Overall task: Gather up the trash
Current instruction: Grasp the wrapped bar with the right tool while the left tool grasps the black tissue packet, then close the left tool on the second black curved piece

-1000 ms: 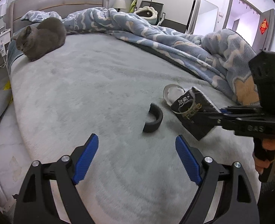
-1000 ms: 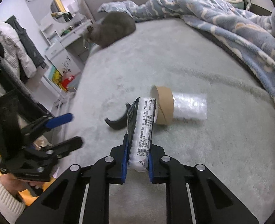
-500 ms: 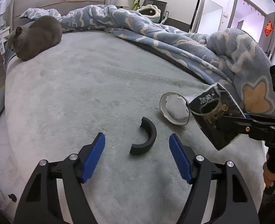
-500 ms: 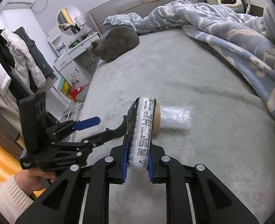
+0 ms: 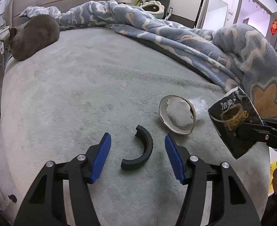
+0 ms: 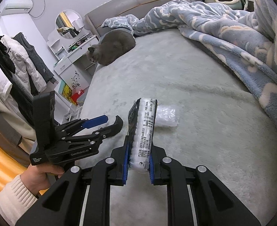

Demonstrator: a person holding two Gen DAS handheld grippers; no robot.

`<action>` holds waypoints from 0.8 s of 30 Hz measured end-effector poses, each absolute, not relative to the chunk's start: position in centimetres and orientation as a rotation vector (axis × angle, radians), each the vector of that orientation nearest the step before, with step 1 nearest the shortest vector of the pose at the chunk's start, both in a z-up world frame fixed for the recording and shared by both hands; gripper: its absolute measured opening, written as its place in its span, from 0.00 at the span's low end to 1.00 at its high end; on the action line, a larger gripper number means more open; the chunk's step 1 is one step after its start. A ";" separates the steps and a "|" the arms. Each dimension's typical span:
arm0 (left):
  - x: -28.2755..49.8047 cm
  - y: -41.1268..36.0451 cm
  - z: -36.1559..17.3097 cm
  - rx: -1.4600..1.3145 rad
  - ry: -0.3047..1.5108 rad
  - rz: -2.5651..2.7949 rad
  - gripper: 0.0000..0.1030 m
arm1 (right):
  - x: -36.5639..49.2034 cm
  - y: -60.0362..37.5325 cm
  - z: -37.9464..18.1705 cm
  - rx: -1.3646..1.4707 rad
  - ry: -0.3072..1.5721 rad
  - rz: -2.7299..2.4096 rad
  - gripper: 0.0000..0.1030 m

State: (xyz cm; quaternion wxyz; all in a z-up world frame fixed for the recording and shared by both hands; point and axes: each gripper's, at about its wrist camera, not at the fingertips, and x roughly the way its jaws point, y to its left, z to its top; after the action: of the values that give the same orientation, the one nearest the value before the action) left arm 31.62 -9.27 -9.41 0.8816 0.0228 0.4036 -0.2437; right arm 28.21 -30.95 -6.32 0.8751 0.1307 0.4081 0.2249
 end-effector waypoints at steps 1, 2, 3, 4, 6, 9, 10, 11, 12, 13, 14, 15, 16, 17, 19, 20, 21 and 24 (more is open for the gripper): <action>31.7 -9.5 -9.6 0.054 0.845 -0.505 0.60 | 28.2 -31.0 -6.3 0.272 0.853 0.470 0.17; 31.8 -9.5 -9.7 0.054 0.849 -0.502 0.59 | 28.2 -31.0 -6.3 0.270 0.853 0.472 0.17; 31.9 -9.6 -9.8 0.051 0.854 -0.500 0.57 | 28.2 -31.1 -6.3 0.271 0.852 0.474 0.17; 32.0 -9.6 -9.9 0.048 0.856 -0.497 0.56 | 28.2 -31.2 -6.3 0.271 0.851 0.475 0.17; 32.1 -9.7 -9.9 0.045 0.856 -0.496 0.56 | 28.1 -31.4 -6.3 0.273 0.852 0.474 0.17; 32.4 -9.8 -9.9 0.037 0.858 -0.502 0.53 | 28.0 -31.6 -6.4 0.272 0.854 0.470 0.17; 32.5 -9.9 -9.9 0.037 0.858 -0.501 0.52 | 28.0 -31.8 -6.5 0.272 0.854 0.469 0.17; 32.6 -9.9 -9.9 0.036 0.858 -0.501 0.50 | 28.0 -31.9 -6.5 0.273 0.854 0.467 0.17; 32.6 -9.9 -9.9 0.032 0.859 -0.501 0.48 | 27.9 -32.0 -6.5 0.274 0.855 0.467 0.17; 32.8 -10.0 -9.9 0.028 0.859 -0.501 0.46 | 27.9 -32.1 -6.5 0.274 0.856 0.467 0.17; 32.9 -10.1 -10.0 0.025 0.858 -0.502 0.45 | 27.8 -32.2 -6.5 0.274 0.855 0.465 0.17; 32.9 -10.2 -10.0 0.023 0.857 -0.505 0.43 | 27.8 -32.3 -6.5 0.274 0.854 0.462 0.17; 32.9 -10.4 -10.0 0.024 0.859 -0.508 0.41 | 27.7 -32.3 -6.5 0.277 0.852 0.461 0.17; 32.9 -10.6 -10.1 0.034 0.864 -0.509 0.41 | 27.7 -32.4 -6.4 0.278 0.850 0.460 0.17; 32.9 -10.9 -10.3 0.051 0.869 -0.503 0.37 | 27.7 -32.4 -6.4 0.280 0.850 0.461 0.17; 32.9 -10.8 -10.2 0.052 0.869 -0.499 0.36 | 27.7 -32.4 -6.4 0.279 0.850 0.462 0.17; 32.9 -10.7 -10.2 0.050 0.868 -0.494 0.31 | 27.7 -32.4 -6.4 0.277 0.850 0.462 0.17; 32.8 -10.3 -10.1 0.042 0.869 -0.504 0.27 | 27.5 -32.4 -5.9 0.274 0.845 0.462 0.17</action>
State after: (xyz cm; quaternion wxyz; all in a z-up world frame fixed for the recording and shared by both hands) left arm 32.83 -10.29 -10.08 0.8763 0.0202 0.4164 -0.2413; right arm 27.55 -32.39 -5.92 0.8772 0.1315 0.4050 0.2217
